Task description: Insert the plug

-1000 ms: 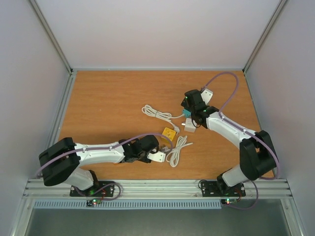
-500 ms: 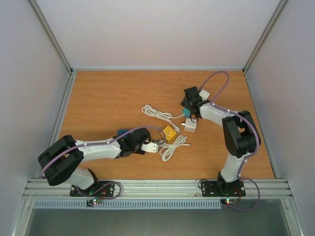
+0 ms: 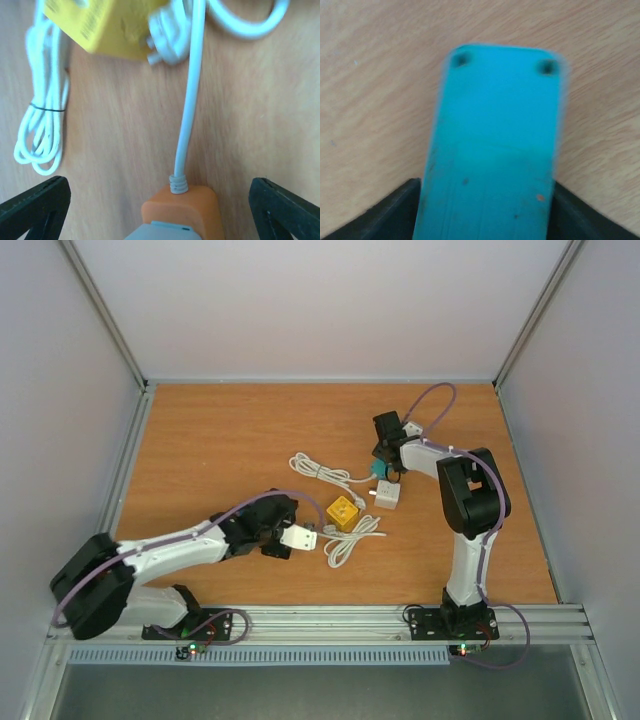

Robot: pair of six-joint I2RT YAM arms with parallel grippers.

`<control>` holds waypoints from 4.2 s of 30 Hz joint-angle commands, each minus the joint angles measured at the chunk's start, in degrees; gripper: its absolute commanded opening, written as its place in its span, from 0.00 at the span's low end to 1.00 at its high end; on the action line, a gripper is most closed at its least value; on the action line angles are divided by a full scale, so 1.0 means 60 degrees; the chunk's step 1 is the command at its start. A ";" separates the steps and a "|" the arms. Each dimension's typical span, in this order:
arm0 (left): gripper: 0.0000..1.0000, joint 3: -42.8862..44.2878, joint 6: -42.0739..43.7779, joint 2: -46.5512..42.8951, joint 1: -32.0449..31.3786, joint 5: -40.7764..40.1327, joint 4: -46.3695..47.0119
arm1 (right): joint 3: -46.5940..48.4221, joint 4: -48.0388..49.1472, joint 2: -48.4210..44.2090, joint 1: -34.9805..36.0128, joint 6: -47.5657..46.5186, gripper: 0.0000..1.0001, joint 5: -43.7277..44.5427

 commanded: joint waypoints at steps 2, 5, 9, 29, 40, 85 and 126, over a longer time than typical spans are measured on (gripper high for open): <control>0.99 0.1139 -0.0969 -0.1822 0.0049 0.2303 -0.2312 | 0.0612 -0.0208 0.0072 -0.0023 -0.0011 0.46 -0.0344; 1.00 0.1695 -0.1420 -0.2589 0.0125 0.2691 -0.2826 | 0.1041 -0.0282 -0.0187 -0.0023 -0.0073 0.38 -0.0683; 1.00 0.2243 -0.2113 -0.3229 0.0567 0.2696 -0.2753 | 0.1649 -0.0261 -0.1037 -0.0022 -0.0215 0.32 -0.1143; 1.00 0.2518 -0.1642 -0.4085 0.3281 0.3138 0.0750 | 0.0001 0.2100 -0.5465 -0.0008 0.0381 0.25 -1.1773; 1.00 0.1691 0.1031 -0.2852 0.3266 0.2774 0.4020 | -0.0358 0.5102 -0.3914 0.0297 0.3530 0.13 -1.5937; 1.00 0.1124 -0.2436 -0.4986 0.2639 0.4601 0.2695 | 0.1052 0.4562 -0.5015 0.1627 0.3040 0.07 -1.3353; 0.49 -0.2088 0.5436 -0.3224 0.2700 0.2398 1.0656 | 0.1006 -0.0356 -0.3325 0.2687 0.1749 0.02 -1.4291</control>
